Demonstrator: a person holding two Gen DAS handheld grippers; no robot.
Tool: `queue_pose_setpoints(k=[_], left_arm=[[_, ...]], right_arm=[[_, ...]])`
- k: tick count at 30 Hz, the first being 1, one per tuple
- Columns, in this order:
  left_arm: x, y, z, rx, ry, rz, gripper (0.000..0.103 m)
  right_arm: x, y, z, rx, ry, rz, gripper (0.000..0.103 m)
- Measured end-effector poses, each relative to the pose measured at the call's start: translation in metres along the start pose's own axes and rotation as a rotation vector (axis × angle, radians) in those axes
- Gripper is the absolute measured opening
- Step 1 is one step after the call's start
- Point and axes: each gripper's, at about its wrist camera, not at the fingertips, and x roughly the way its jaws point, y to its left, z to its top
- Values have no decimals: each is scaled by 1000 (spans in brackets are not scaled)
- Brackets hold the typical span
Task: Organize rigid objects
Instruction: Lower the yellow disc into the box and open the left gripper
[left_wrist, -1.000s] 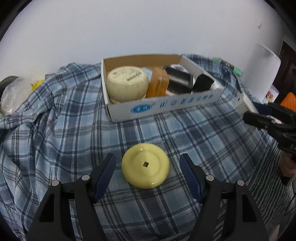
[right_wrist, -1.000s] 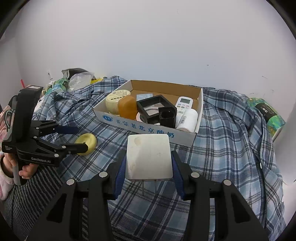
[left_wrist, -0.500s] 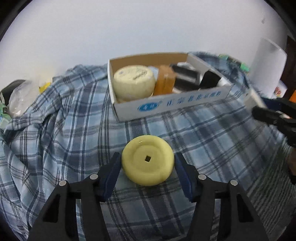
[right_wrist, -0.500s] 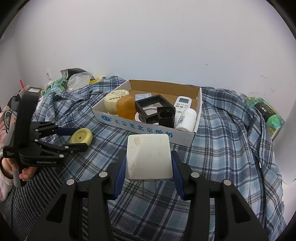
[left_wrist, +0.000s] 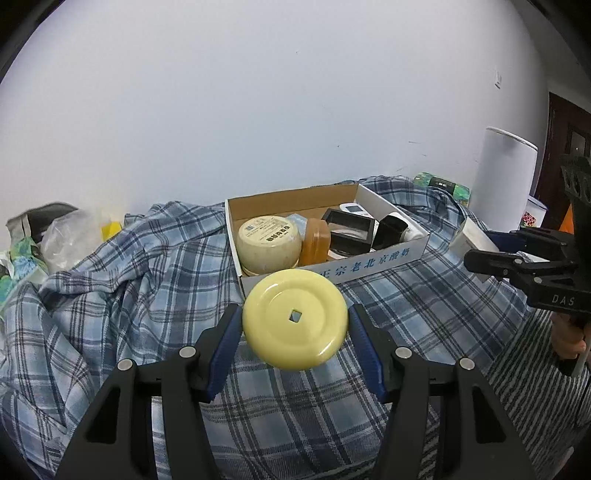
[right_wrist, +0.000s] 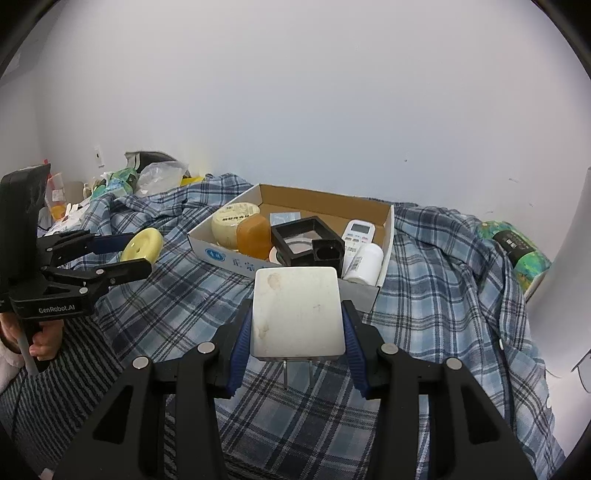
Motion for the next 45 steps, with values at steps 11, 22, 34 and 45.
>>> queue_pose_setpoints(k=[11,22,34,45], left_arm=[[-24,-1,25,-9,-73,44,61],[-11,-9,113,8,-214,74,61],[82,4,133,-38,-87,13,61],[129,11,103,-53,49,-27,61]], right_arm=[[-16,6,14,-11,-40,-57,44],[-29,-5,94,21,-170,-113,44],[68,-37,114,85,-40,-144,21],[101,-60,85,147,42,-104,21]])
